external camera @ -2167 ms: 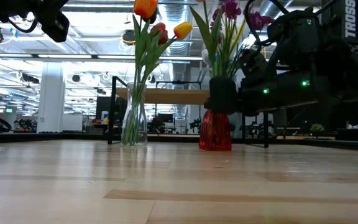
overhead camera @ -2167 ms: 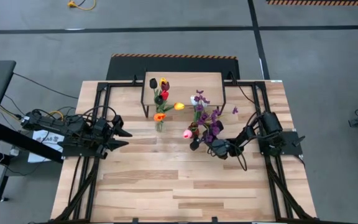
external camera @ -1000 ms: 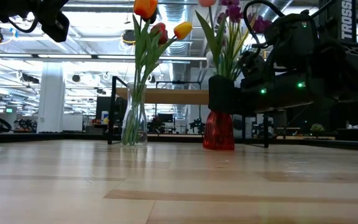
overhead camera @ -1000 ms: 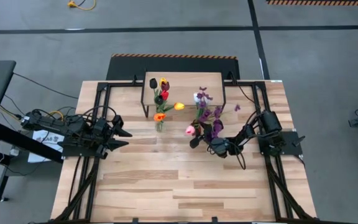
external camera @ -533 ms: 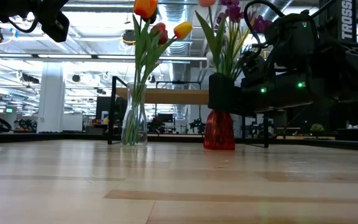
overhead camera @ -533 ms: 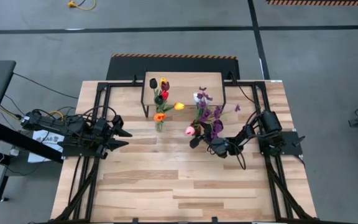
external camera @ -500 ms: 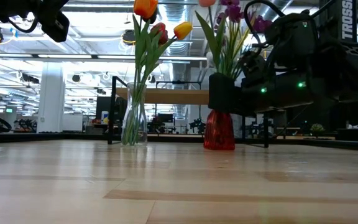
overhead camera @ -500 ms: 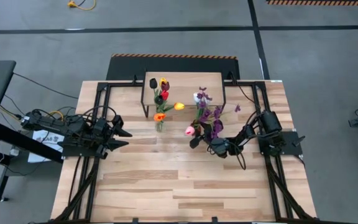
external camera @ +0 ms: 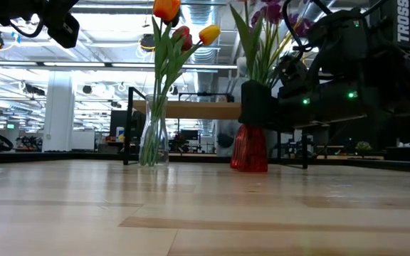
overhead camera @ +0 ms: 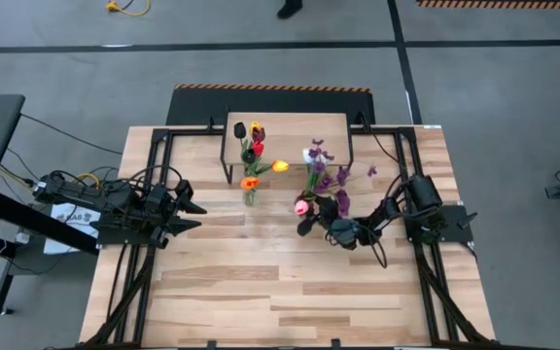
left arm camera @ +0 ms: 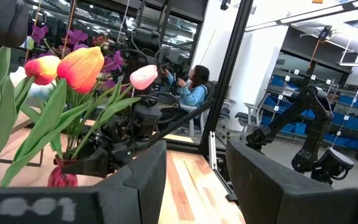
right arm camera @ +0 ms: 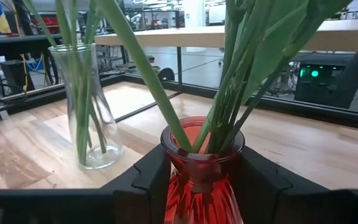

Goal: Pick and place flowers into a vace then onto a shelf
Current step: Put the red vase with flowers on the shelf

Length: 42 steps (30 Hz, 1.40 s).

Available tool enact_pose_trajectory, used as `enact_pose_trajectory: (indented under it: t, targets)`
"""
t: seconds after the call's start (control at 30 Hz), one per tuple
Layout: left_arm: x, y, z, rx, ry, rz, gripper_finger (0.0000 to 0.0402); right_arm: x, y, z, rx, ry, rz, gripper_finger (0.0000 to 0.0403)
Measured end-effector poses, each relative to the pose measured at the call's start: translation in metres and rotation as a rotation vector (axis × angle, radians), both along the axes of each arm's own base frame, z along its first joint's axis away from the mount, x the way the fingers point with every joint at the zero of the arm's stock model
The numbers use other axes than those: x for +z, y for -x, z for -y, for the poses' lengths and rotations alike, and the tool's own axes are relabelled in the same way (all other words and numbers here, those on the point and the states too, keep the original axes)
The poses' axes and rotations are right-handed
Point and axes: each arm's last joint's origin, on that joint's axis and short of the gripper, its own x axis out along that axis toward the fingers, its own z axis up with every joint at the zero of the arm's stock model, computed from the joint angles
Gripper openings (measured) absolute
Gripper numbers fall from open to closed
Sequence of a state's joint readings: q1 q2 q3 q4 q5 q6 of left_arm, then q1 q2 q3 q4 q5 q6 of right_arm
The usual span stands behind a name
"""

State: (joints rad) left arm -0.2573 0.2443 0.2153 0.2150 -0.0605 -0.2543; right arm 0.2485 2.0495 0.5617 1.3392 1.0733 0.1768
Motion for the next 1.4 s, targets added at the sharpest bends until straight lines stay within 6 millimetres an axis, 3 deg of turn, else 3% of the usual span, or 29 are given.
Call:
enact_pose_trajectory:
  t: [0.23,0.4,0.63,0.83,0.97,1.2,1.4]
  targets:
    - [0.0,0.0,0.0,0.0,0.0,0.0,0.0155,0.001,0.002,-0.01,0.031,-0.01,0.015,0.0121]
    - [0.0,0.0,0.0,-0.001,-0.001,-0.002,0.0155,0.011,0.003,-0.017,0.049,-0.023,0.054,0.0141]
    - [-0.001,0.0,0.0,0.0,-0.002,-0.006,0.0155,0.038,0.007,-0.026,0.09,0.002,0.063,0.0121]
    - [-0.001,0.0,0.0,0.0,-0.002,-0.006,0.0155,0.068,0.014,-0.026,0.121,-0.003,0.025,0.014]
    - [-0.001,0.0,0.0,0.007,-0.001,-0.007,0.0155,0.091,0.022,-0.021,0.142,-0.029,0.021,0.0149]
    - [-0.001,0.0,0.0,0.007,0.0,-0.007,0.0155,0.126,0.041,-0.001,0.098,-0.024,0.008,0.0121]
    - [-0.001,0.0,0.0,0.008,-0.001,-0.007,0.0155,0.149,0.051,0.021,0.081,0.0,0.021,0.0141]
